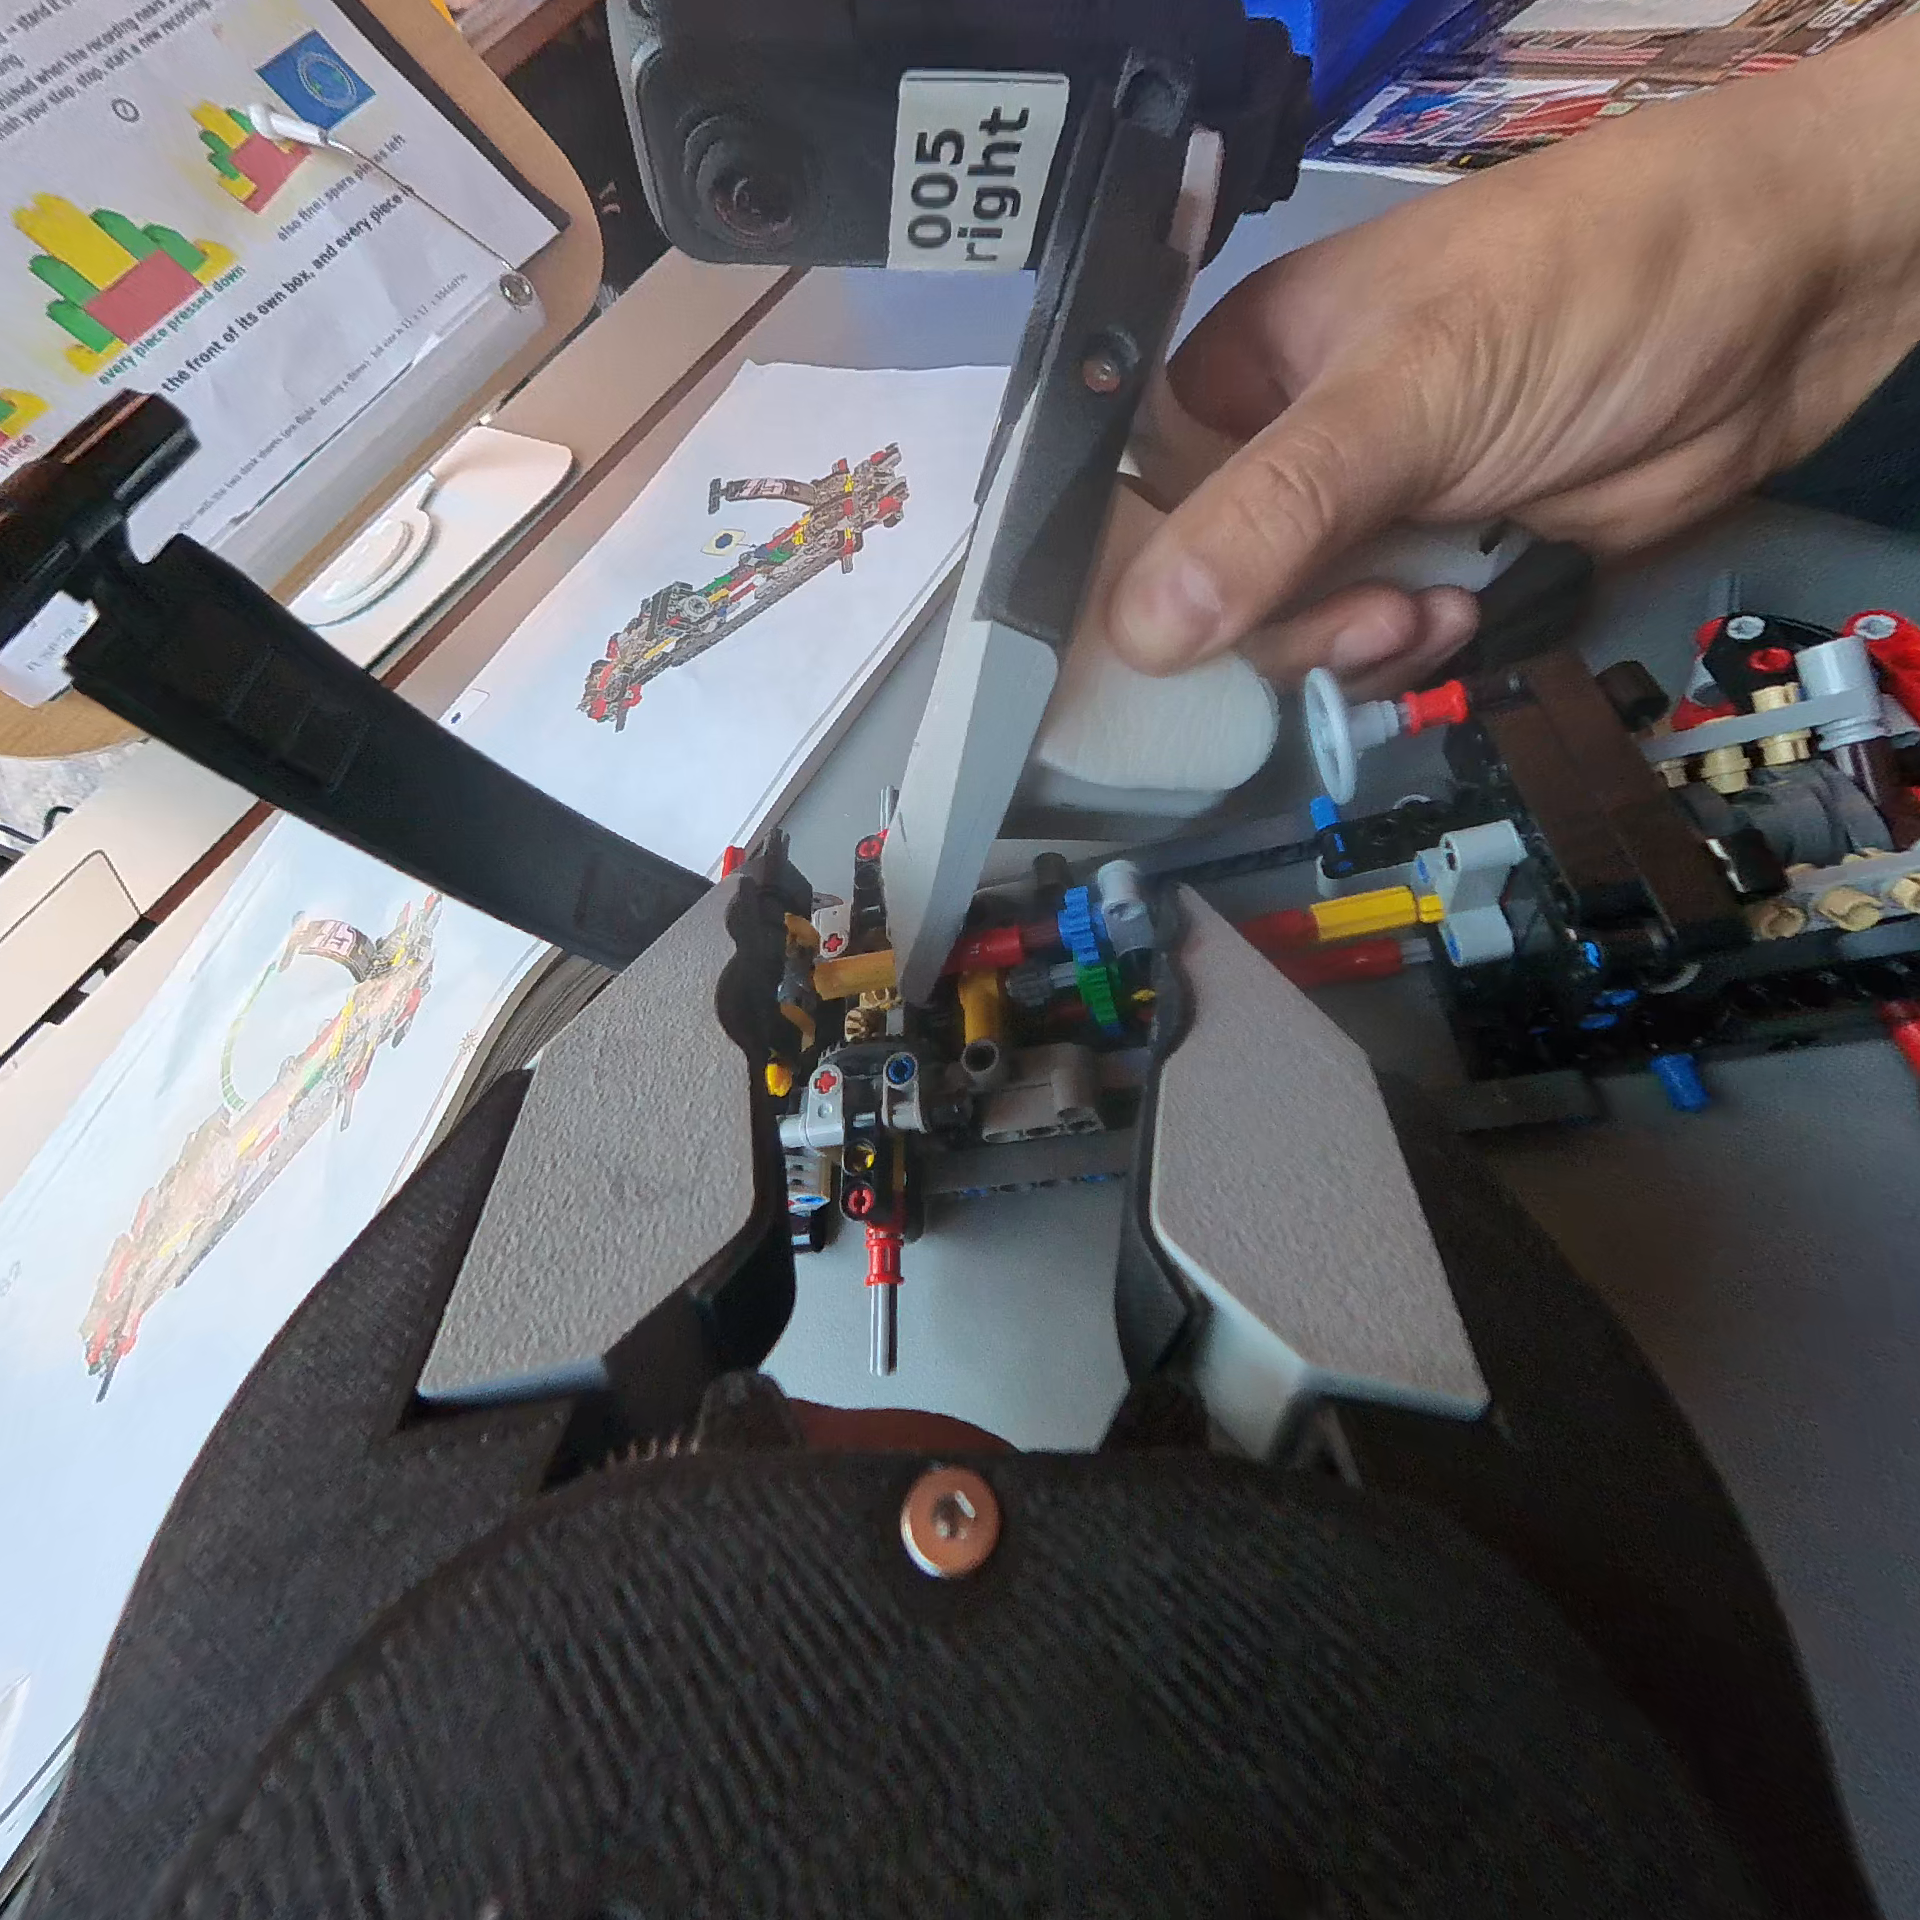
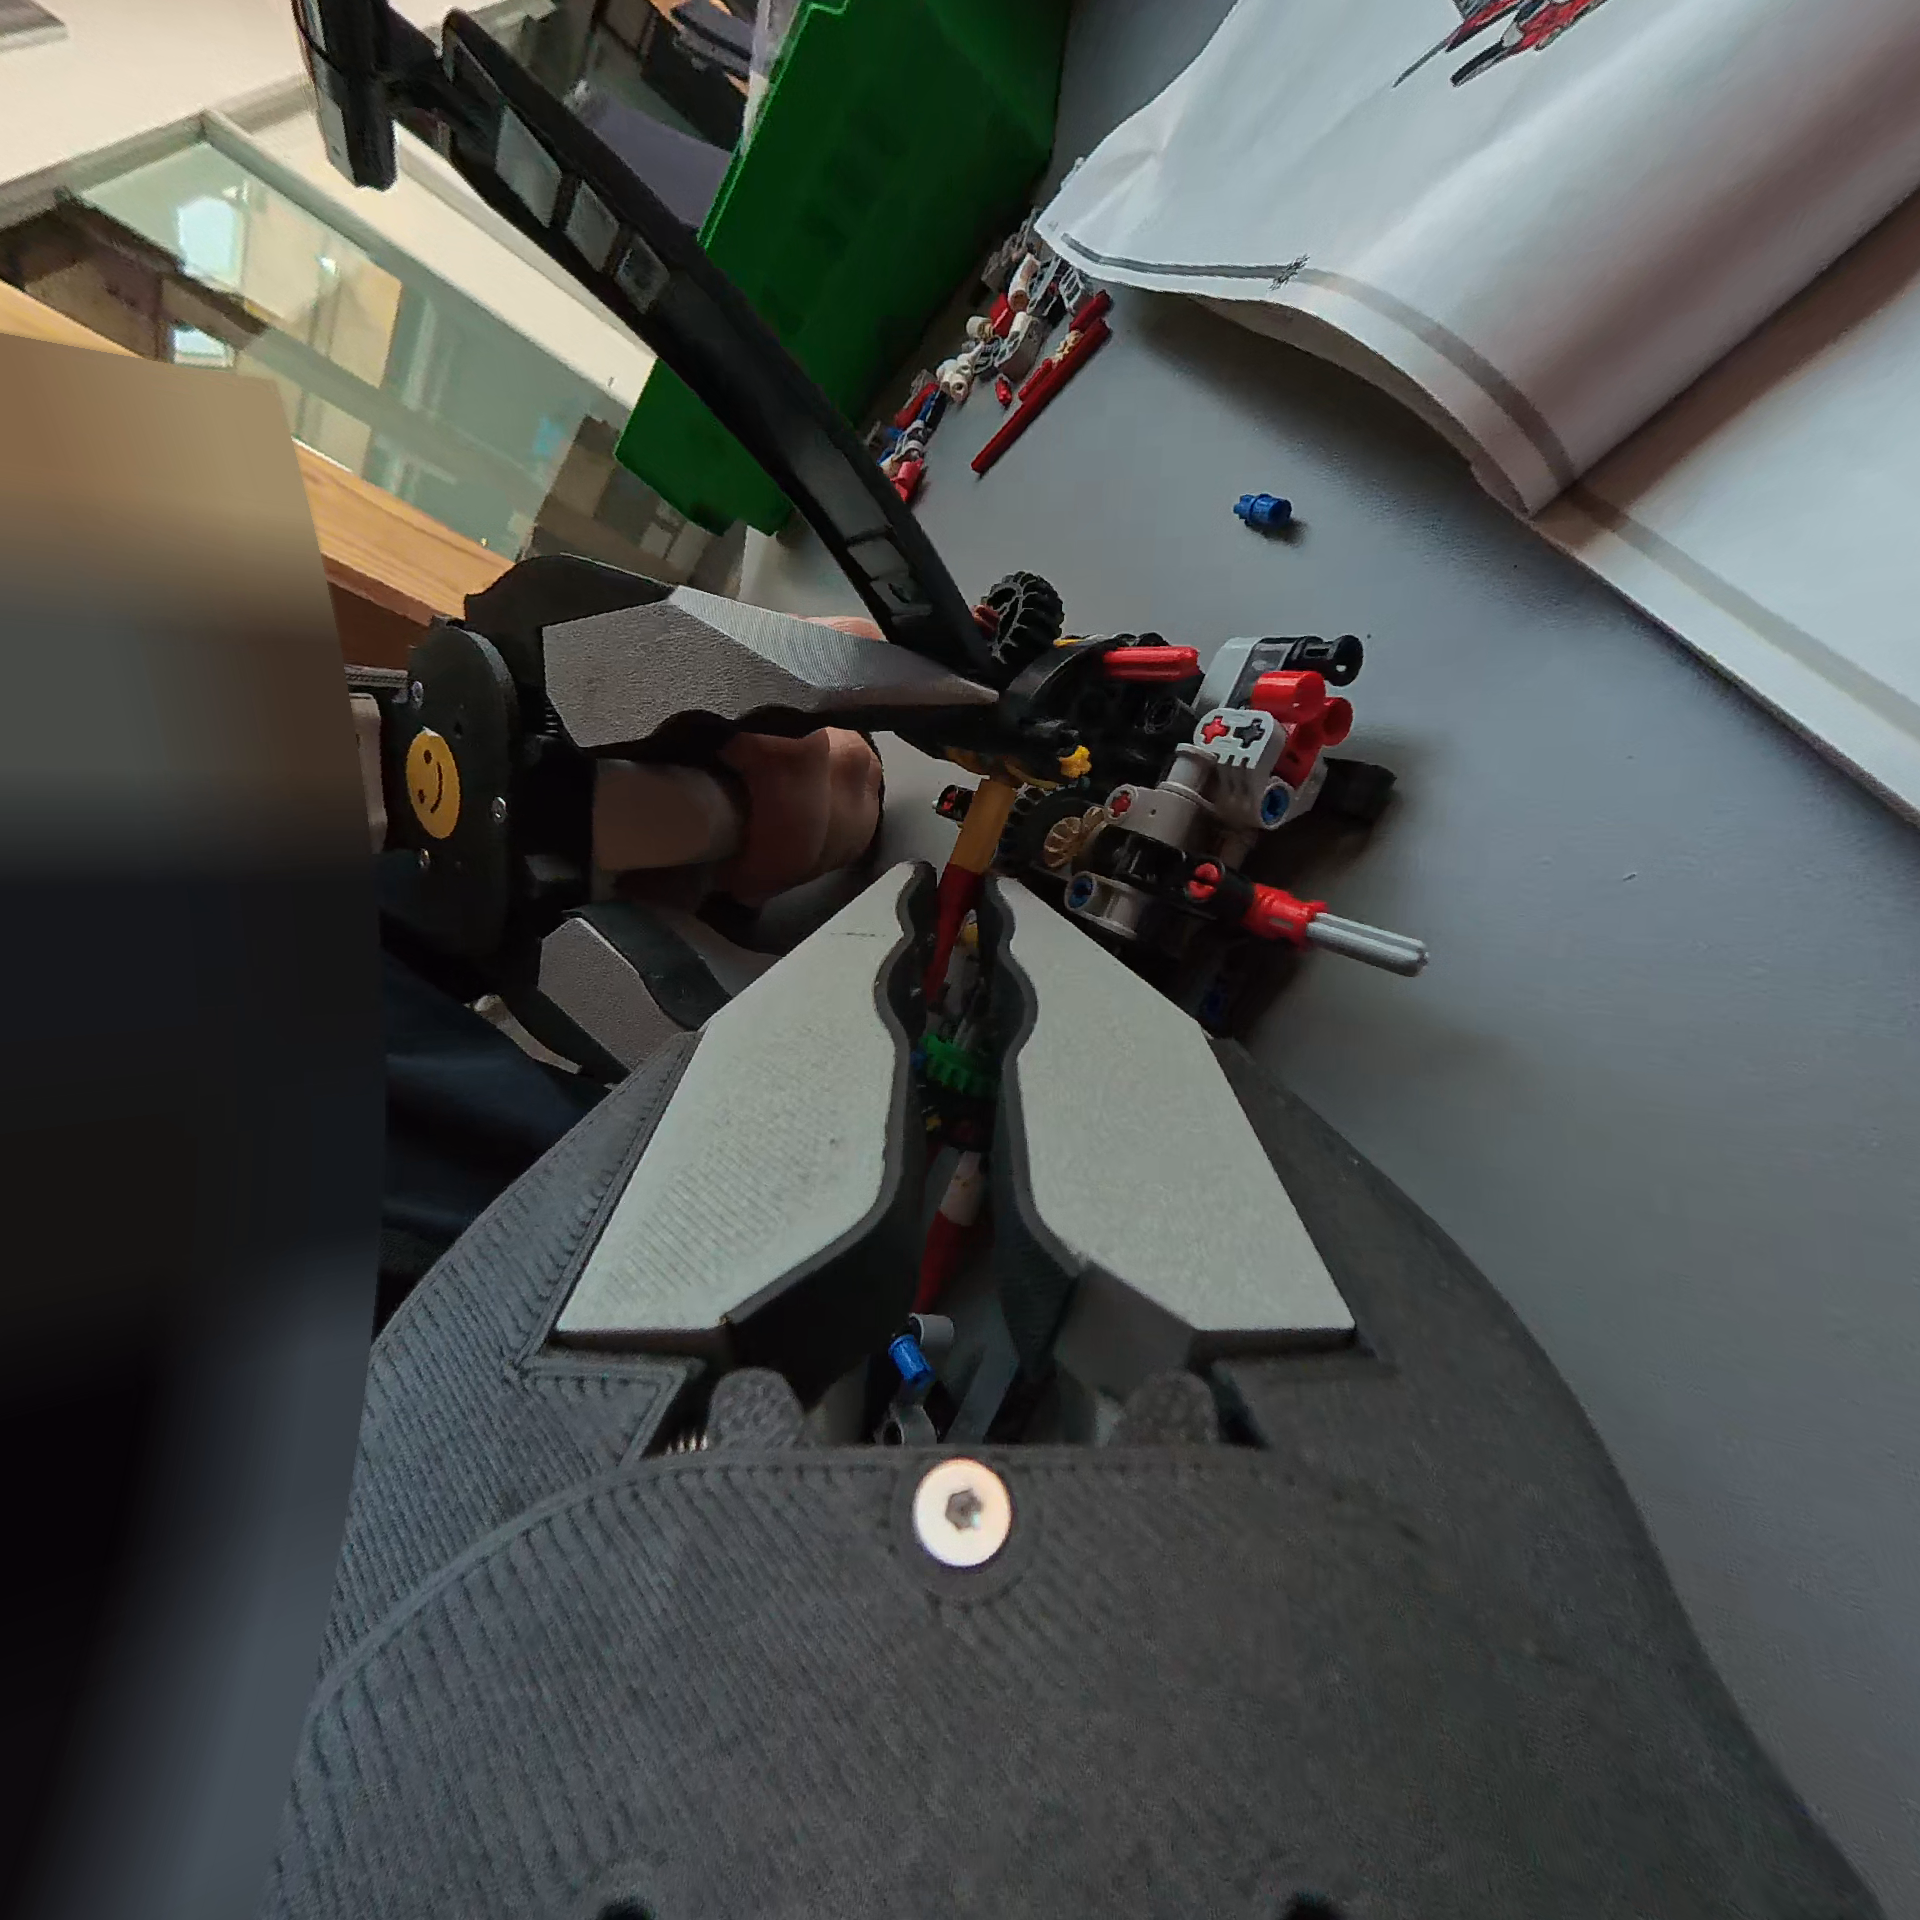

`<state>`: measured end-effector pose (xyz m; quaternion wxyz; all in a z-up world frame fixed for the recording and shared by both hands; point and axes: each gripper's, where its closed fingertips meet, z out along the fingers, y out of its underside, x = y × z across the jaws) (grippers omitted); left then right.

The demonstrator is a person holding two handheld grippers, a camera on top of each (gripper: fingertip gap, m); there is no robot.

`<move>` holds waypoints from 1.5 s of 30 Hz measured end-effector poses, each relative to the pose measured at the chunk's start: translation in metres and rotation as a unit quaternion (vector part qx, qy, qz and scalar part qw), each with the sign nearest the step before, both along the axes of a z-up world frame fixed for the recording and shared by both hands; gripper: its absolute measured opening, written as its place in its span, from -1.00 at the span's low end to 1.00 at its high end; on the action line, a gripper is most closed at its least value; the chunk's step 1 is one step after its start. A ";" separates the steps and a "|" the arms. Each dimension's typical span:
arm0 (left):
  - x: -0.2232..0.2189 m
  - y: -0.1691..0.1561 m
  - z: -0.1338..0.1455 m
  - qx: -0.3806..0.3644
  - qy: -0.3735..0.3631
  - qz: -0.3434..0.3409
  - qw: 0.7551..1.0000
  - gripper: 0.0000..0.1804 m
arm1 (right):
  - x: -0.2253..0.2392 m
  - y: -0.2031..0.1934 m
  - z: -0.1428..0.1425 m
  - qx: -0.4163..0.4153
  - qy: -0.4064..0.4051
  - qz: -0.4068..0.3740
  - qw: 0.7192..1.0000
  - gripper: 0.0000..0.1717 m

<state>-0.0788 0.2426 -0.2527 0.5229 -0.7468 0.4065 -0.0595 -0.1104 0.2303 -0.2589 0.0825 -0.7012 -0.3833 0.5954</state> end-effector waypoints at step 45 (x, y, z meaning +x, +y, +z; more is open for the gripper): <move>0.007 -0.036 -0.010 -0.055 -0.006 0.046 0.997 -0.65 | 0.001 -0.001 0.000 0.003 -0.005 0.020 1.000 -0.94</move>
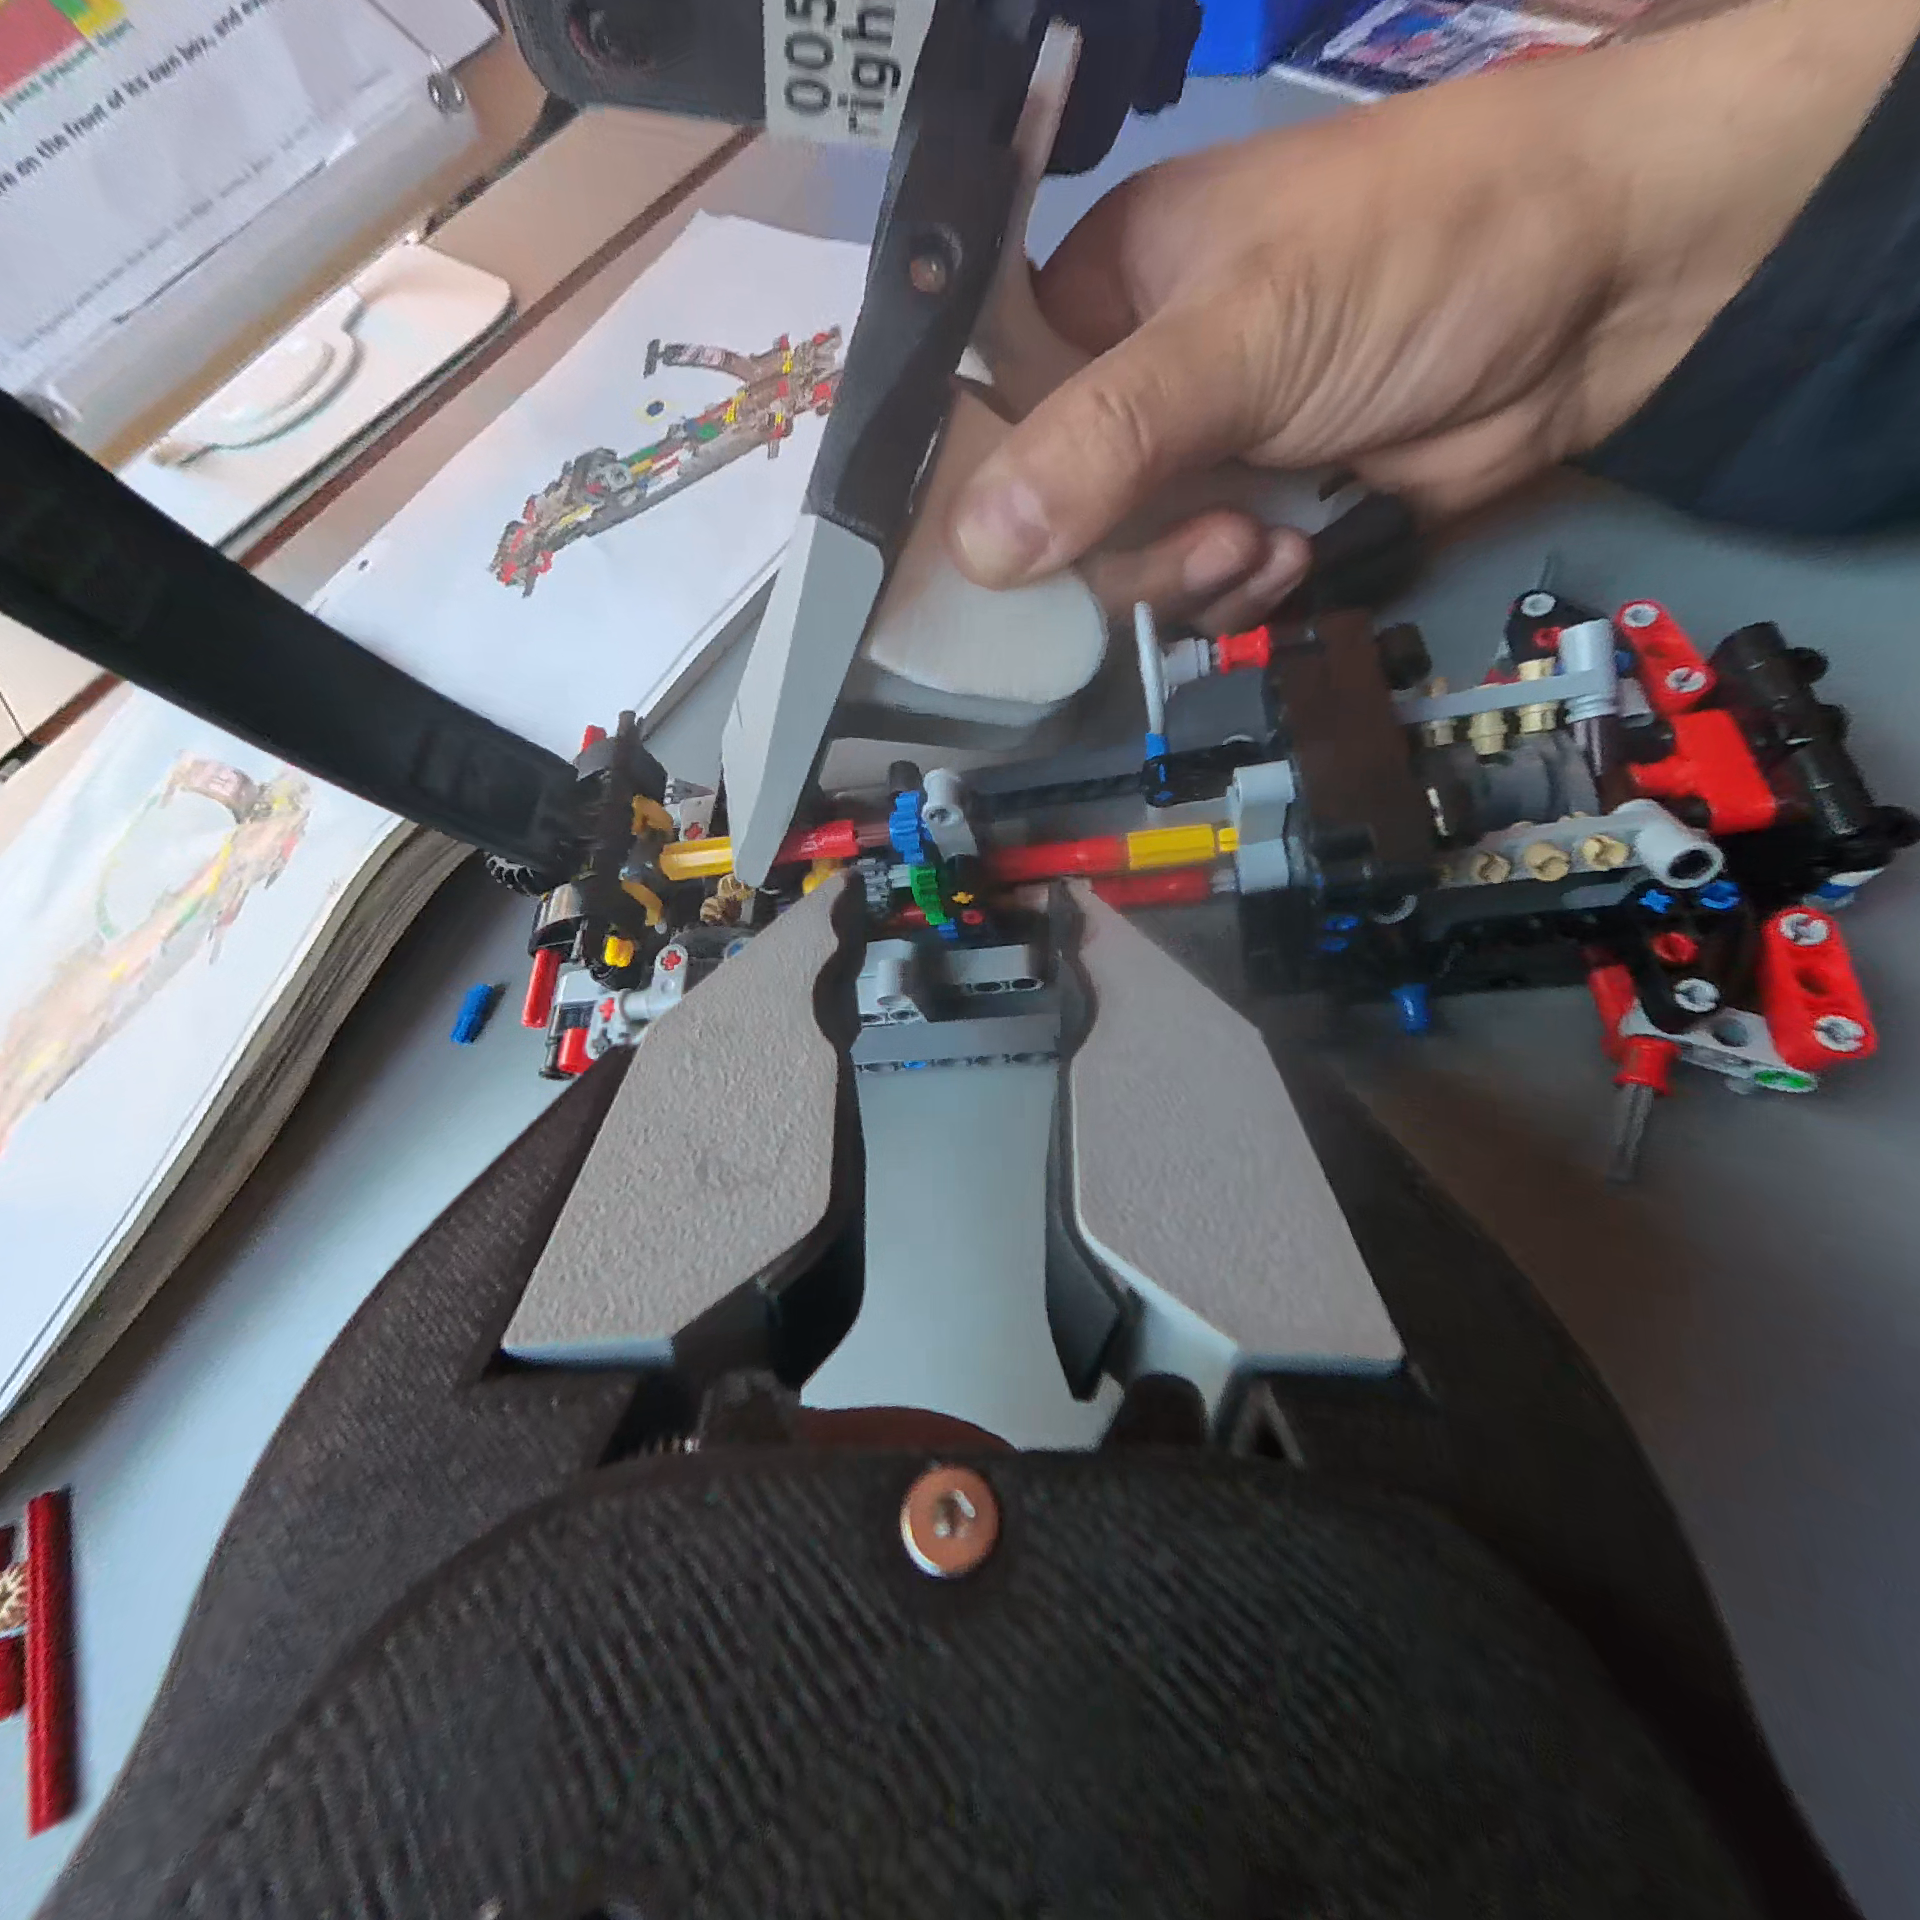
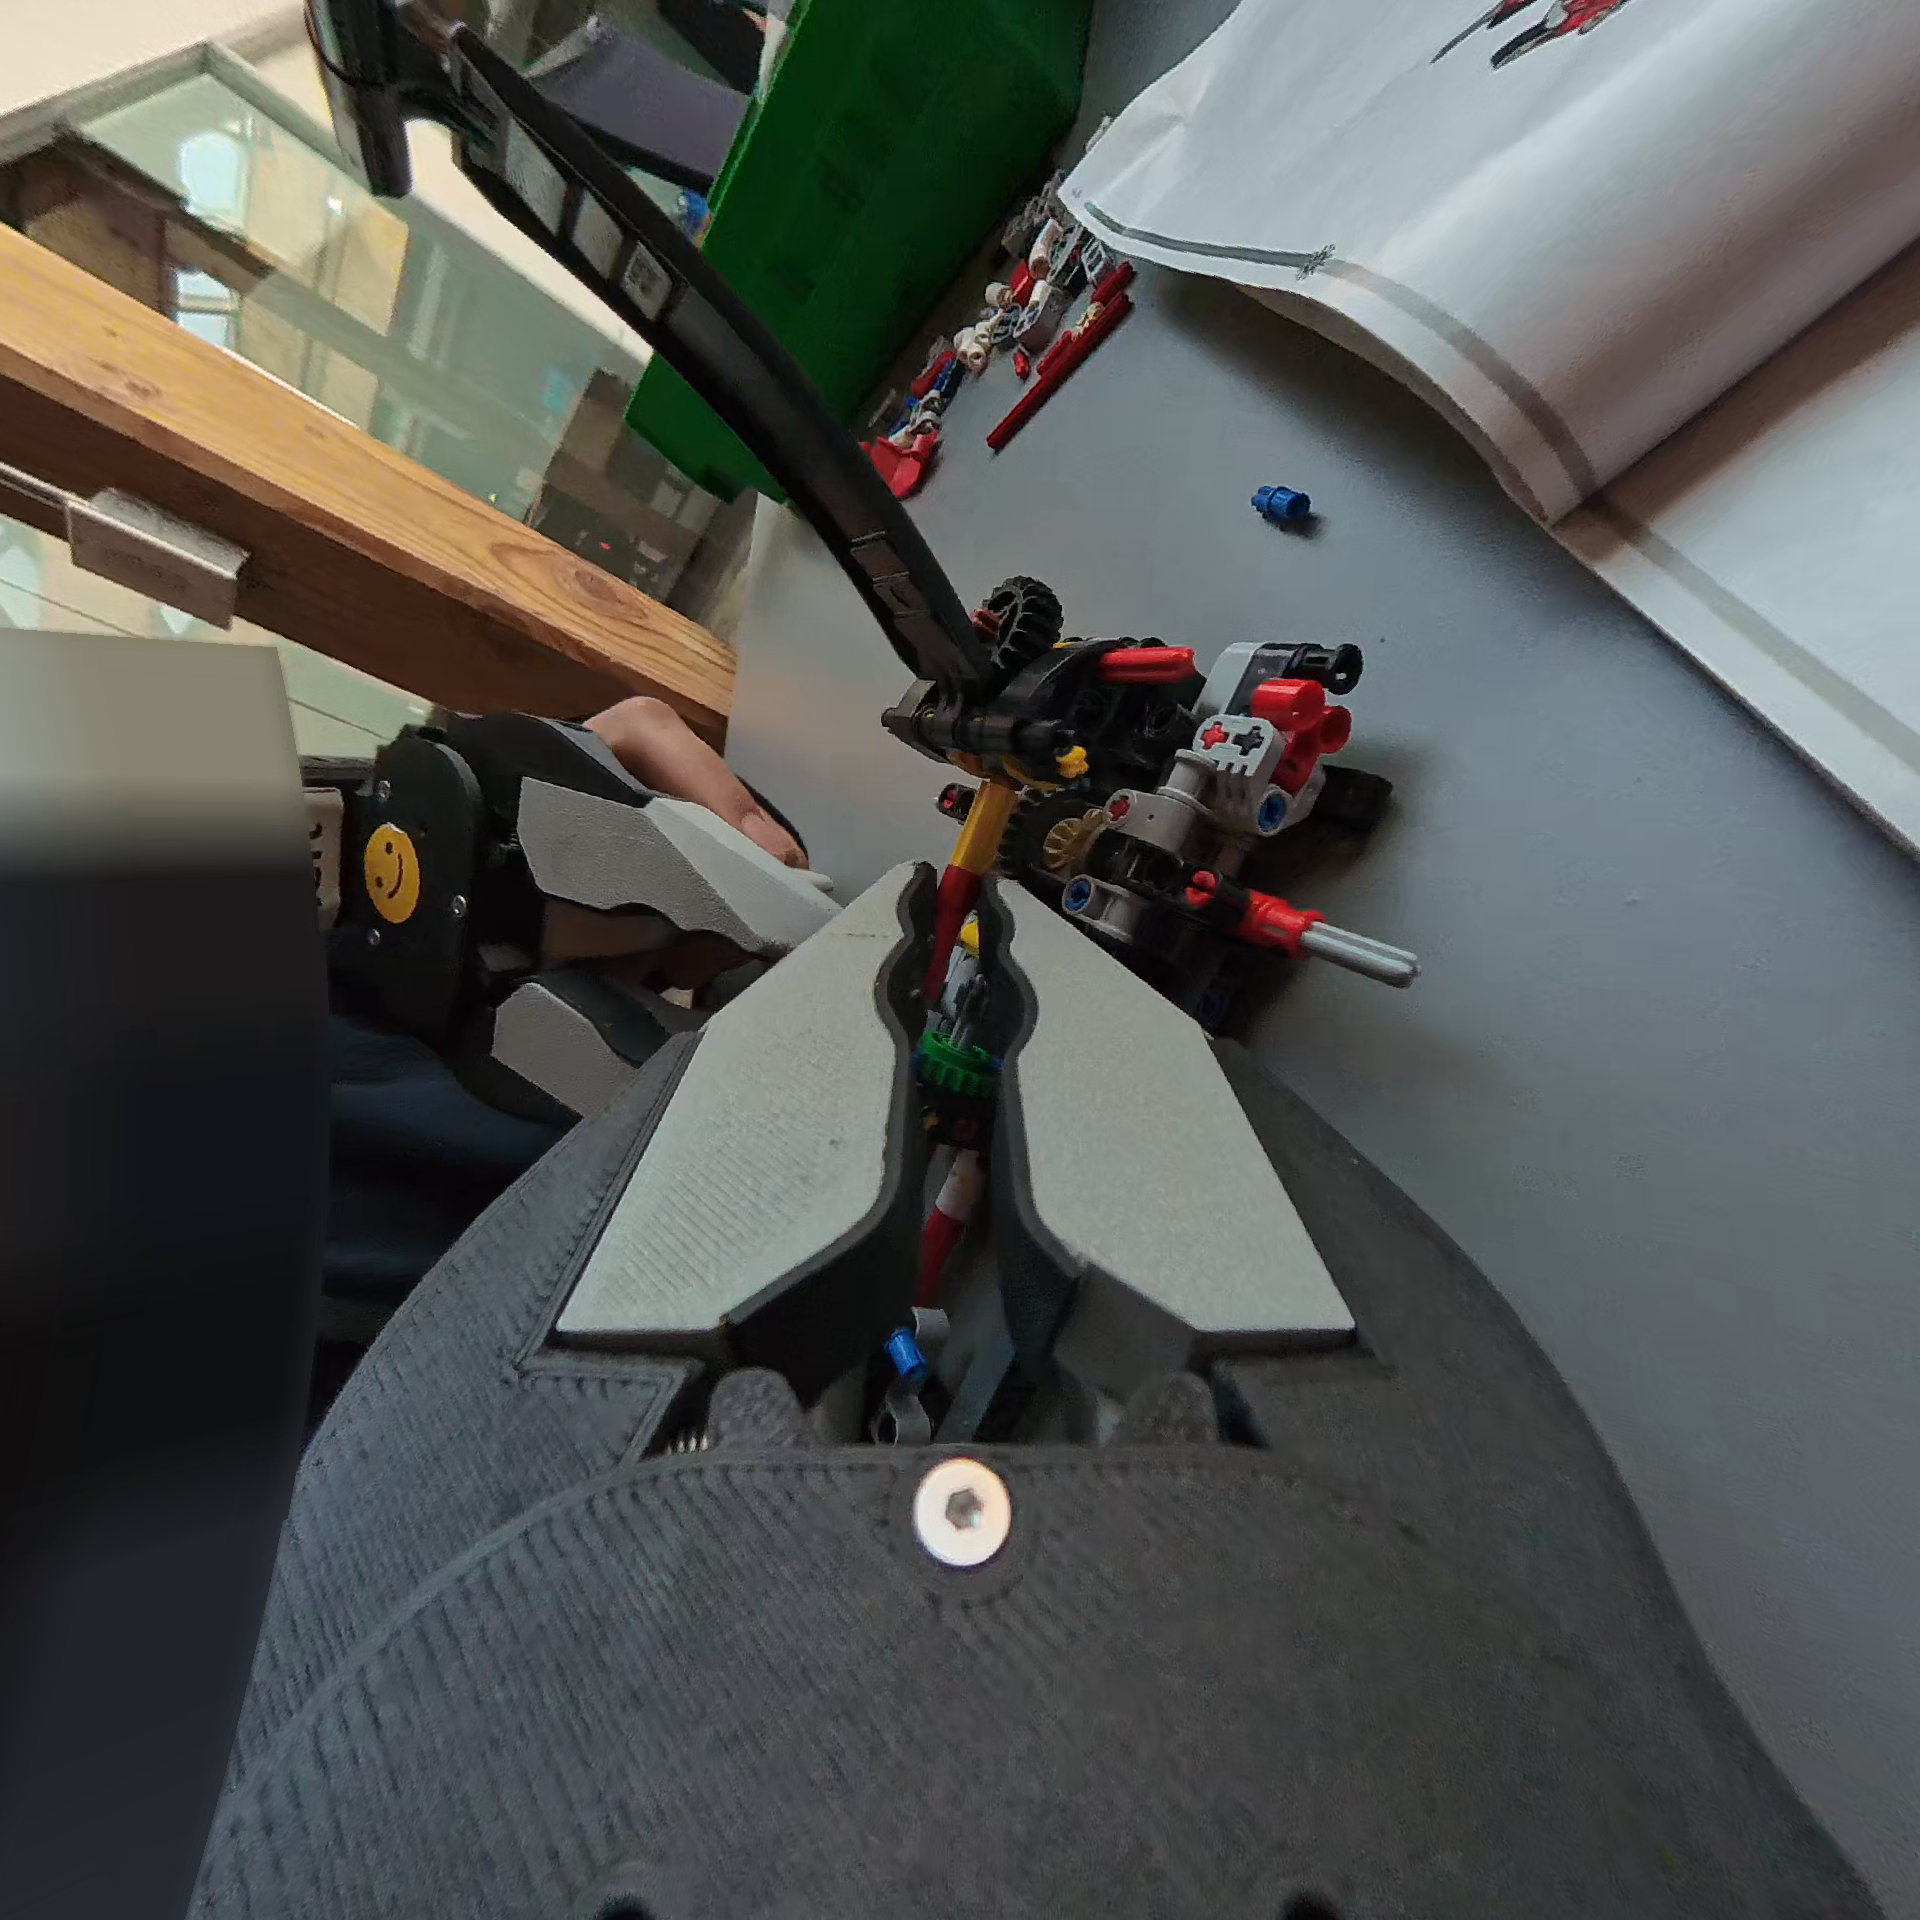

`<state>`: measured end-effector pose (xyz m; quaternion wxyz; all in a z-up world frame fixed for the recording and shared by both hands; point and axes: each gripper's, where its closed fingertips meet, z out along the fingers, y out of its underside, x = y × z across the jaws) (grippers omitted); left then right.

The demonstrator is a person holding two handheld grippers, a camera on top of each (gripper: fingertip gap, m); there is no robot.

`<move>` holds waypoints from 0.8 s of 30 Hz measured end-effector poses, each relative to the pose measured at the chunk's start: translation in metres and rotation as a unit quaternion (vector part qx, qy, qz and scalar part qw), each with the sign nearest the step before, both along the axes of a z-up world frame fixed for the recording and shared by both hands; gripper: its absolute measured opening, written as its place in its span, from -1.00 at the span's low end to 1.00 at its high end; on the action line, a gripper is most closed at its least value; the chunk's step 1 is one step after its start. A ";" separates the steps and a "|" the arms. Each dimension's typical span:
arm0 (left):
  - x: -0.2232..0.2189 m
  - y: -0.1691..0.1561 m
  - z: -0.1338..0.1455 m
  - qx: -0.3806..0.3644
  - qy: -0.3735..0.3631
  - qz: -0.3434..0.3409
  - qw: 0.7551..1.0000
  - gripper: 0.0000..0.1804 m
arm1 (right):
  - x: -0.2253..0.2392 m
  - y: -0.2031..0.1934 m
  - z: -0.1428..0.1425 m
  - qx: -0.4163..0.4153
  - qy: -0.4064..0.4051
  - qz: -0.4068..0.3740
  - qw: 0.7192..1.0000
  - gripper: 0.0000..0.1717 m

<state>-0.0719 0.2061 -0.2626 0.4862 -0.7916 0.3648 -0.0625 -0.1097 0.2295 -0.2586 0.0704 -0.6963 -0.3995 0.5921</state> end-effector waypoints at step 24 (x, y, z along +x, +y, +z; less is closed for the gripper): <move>-0.062 0.017 0.025 0.091 0.024 0.033 0.995 -0.38 | -0.012 -0.010 -0.001 0.144 -0.112 -0.002 0.983 -0.94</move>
